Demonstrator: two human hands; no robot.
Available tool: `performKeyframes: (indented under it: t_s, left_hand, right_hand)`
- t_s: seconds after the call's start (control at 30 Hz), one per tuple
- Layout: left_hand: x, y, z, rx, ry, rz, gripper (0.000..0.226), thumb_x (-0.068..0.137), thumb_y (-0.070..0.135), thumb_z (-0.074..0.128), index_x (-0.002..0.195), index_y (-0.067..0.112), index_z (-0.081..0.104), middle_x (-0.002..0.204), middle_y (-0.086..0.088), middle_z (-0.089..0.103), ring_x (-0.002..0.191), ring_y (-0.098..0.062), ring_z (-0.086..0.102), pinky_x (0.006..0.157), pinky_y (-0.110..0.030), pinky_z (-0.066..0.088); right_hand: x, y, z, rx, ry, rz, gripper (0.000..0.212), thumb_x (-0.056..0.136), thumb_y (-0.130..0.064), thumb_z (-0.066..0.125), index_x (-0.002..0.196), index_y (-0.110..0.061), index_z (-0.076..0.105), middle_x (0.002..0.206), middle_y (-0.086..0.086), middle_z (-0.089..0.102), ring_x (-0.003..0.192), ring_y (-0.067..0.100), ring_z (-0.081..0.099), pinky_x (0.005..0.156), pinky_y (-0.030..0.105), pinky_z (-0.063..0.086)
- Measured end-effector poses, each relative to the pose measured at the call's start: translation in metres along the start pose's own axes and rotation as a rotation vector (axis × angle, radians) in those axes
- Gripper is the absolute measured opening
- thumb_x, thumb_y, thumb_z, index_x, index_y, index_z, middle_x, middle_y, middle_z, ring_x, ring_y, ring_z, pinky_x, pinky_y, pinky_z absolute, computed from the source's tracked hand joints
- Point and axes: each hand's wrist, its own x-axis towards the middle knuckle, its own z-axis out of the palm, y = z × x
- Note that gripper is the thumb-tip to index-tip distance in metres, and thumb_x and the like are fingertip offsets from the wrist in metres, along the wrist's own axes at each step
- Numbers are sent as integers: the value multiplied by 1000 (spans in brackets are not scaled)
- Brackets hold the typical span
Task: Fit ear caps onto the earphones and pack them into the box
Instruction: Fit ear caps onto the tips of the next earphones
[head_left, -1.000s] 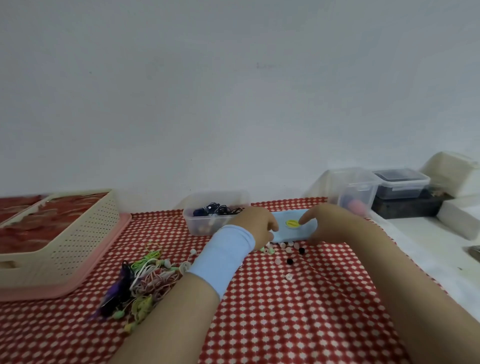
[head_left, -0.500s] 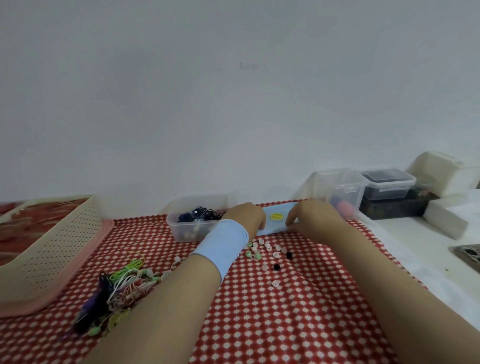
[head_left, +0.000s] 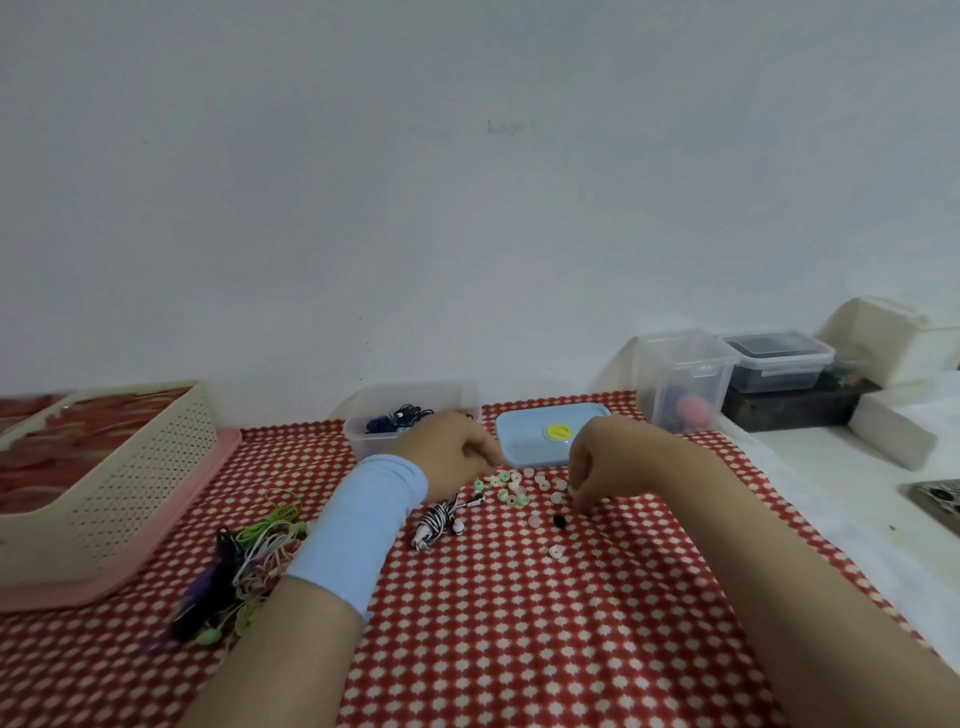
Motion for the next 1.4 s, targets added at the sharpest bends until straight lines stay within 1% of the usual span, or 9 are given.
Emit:
performKeyframes:
  t_s: [0.13, 0.3, 0.47, 0.6, 0.67, 0.83, 1.0, 1.1, 1.4]
  left_hand:
    - [-15, -21, -1, -7, 94, -80, 18, 92, 19, 64, 97, 31, 77, 102, 17, 72, 95, -1, 63, 97, -22, 47]
    - [-24, -22, 12, 91, 64, -66, 19, 95, 23, 61, 106, 30, 75, 114, 13, 68, 92, -1, 57, 96, -21, 44]
    - [-20, -20, 26, 149, 11, -77, 31, 87, 40, 68, 117, 30, 71, 121, 12, 66, 101, -7, 60, 94, -25, 47]
    - [-18, -29, 29, 145, 36, -85, 16, 86, 23, 72, 99, 30, 73, 113, 13, 67, 97, -7, 61, 94, -26, 48]
    - [-19, -31, 29, 89, 20, -66, 14, 87, 21, 70, 97, 30, 71, 106, 13, 67, 93, -6, 61, 93, -26, 49]
    - [-23, -37, 32, -268, -12, -33, 23, 97, 18, 56, 114, 32, 64, 85, 13, 72, 83, 3, 64, 85, -21, 47]
    - [-23, -39, 30, -439, -4, -20, 22, 98, 16, 54, 106, 26, 72, 92, 9, 76, 96, -7, 69, 92, -22, 49]
    - [-21, -41, 33, -522, 5, -60, 19, 97, 19, 58, 109, 21, 73, 93, 8, 77, 97, -3, 68, 94, -19, 46]
    - [-20, -45, 37, -636, 97, -137, 17, 93, 24, 65, 108, 20, 74, 93, 9, 77, 96, 0, 67, 80, -7, 41]
  right_hand:
    - [-1, -5, 0, 37, -30, -18, 14, 79, -25, 85, 91, -30, 81, 90, -18, 74, 86, 5, 69, 89, 29, 58]
    - [-5, -18, -7, 121, 17, -84, 21, 90, -19, 68, 100, -31, 81, 92, -21, 72, 87, 3, 69, 82, 21, 54]
    - [4, -34, 1, 190, 67, -103, 12, 92, -28, 70, 96, -27, 82, 88, -15, 76, 77, 4, 69, 73, 19, 54]
    - [8, -40, 16, 227, 62, -118, 12, 95, -28, 69, 98, -23, 80, 92, -11, 75, 82, 7, 69, 79, 24, 58]
    - [9, -40, 21, 227, 83, -116, 11, 96, -26, 68, 96, -23, 78, 91, -12, 74, 77, 6, 67, 76, 24, 57]
    - [11, -39, 24, 347, 118, -147, 6, 93, -26, 72, 94, -27, 78, 87, -10, 75, 76, 6, 67, 71, 21, 54]
    - [8, -43, 26, 566, 145, -170, 9, 91, -25, 76, 84, -22, 81, 76, -2, 78, 59, 14, 61, 57, 22, 53]
    - [5, -43, 26, 632, 117, -157, 6, 91, -22, 76, 88, -20, 81, 73, 0, 76, 54, 11, 58, 49, 21, 47]
    - [3, -42, 27, 811, 137, -131, 12, 91, -9, 74, 99, -16, 80, 75, 11, 73, 46, 15, 53, 42, 20, 38]
